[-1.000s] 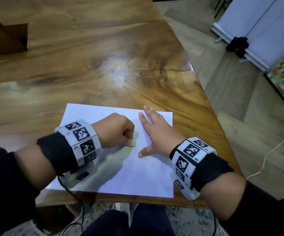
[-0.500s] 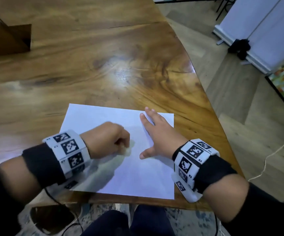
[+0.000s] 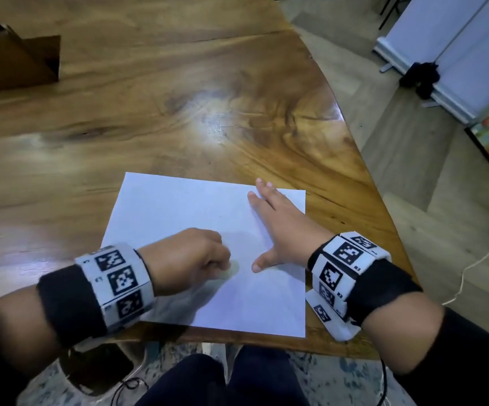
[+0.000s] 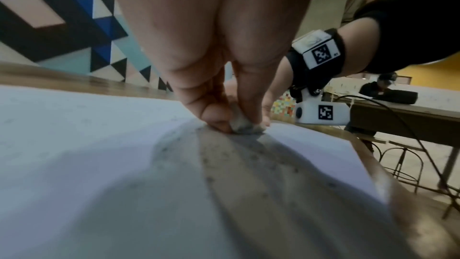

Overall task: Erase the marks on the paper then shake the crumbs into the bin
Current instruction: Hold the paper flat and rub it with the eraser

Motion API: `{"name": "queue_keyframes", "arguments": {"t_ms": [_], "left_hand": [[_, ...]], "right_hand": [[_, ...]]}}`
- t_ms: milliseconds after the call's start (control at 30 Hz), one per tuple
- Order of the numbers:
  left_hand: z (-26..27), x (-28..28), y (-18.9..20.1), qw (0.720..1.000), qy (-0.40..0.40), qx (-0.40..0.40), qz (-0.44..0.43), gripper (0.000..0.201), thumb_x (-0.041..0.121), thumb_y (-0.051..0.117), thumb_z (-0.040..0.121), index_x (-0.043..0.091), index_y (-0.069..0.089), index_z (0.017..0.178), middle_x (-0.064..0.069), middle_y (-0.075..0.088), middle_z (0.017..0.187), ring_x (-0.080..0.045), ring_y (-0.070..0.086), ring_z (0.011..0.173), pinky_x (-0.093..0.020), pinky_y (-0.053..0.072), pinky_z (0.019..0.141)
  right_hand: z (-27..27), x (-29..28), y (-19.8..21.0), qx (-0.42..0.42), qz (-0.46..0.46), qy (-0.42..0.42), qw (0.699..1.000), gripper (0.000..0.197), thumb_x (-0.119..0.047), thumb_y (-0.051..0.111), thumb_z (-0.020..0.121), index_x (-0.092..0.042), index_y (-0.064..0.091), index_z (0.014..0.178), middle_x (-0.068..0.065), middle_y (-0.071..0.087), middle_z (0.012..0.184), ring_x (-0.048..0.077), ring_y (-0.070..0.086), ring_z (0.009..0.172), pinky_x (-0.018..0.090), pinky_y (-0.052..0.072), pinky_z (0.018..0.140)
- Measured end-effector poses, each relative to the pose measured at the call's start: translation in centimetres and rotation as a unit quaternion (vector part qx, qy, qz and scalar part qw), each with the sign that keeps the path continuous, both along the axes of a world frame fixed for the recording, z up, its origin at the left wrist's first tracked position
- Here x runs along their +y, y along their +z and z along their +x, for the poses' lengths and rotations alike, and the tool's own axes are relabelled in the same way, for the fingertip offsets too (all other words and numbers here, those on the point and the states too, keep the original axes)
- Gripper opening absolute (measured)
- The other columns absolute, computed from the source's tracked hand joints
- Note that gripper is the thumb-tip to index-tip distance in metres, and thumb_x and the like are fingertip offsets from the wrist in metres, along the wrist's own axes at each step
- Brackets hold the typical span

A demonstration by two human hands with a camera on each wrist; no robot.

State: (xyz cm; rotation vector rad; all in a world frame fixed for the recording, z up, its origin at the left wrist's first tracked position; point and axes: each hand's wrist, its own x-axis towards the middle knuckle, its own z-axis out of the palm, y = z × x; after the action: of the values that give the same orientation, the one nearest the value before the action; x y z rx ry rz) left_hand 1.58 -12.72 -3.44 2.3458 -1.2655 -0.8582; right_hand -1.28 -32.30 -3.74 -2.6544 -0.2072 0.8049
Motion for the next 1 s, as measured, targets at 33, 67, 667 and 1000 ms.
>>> {"name": "queue_keyframes", "arguments": {"t_ms": [33, 67, 667, 1000], "left_hand": [[0.2, 0.1, 0.1, 1.000, -0.010, -0.004, 0.007, 0.015, 0.024, 0.054, 0.080, 0.014, 0.064, 0.075, -0.007, 0.060, 0.078, -0.024, 0.058, 0.072, -0.021, 0.037, 0.065], [0.7, -0.3, 0.0, 1.000, -0.006, -0.021, 0.001, 0.020, 0.027, 0.049, 0.080, 0.015, 0.065, 0.076, -0.007, 0.060, 0.079, -0.025, 0.059, 0.072, -0.024, 0.042, 0.066], [-0.3, -0.1, 0.4, 0.995, 0.095, -0.005, 0.023, 0.020, 0.028, 0.068, 0.076, 0.019, 0.070, 0.094, -0.004, 0.069, 0.091, -0.017, 0.058, 0.081, -0.017, 0.037, 0.069], [4.0, -5.4, 0.5, 0.987, 0.148, -0.060, -0.007, 0.008, 0.014, 0.062, 0.079, 0.010, 0.064, 0.086, -0.001, 0.052, 0.074, -0.022, 0.051, 0.074, -0.022, 0.030, 0.063]], "right_hand": [[0.0, 0.0, 0.0, 0.000, -0.002, 0.001, 1.000, 0.124, -0.040, 0.081, 0.068, -0.014, -0.008, 0.150, 0.001, -0.028, 0.155, 0.014, -0.022, 0.143, 0.025, -0.002, 0.115], [0.0, 0.0, 0.0, 0.000, -0.004, 0.003, 1.000, 0.124, -0.040, 0.081, 0.068, -0.014, -0.008, 0.150, 0.002, -0.028, 0.155, 0.015, -0.022, 0.143, 0.026, -0.001, 0.115], [-0.6, 0.1, 0.4, -0.029, -0.053, 0.002, 0.998, 0.120, -0.051, 0.077, 0.068, -0.020, -0.004, 0.151, 0.000, -0.011, 0.156, 0.017, -0.007, 0.144, 0.032, 0.016, 0.116], [-1.2, -0.5, 0.5, -0.035, -0.041, 0.005, 0.999, 0.128, -0.051, 0.082, 0.061, -0.017, -0.002, 0.151, -0.006, 0.001, 0.152, 0.014, 0.004, 0.140, 0.022, 0.013, 0.112]]}}
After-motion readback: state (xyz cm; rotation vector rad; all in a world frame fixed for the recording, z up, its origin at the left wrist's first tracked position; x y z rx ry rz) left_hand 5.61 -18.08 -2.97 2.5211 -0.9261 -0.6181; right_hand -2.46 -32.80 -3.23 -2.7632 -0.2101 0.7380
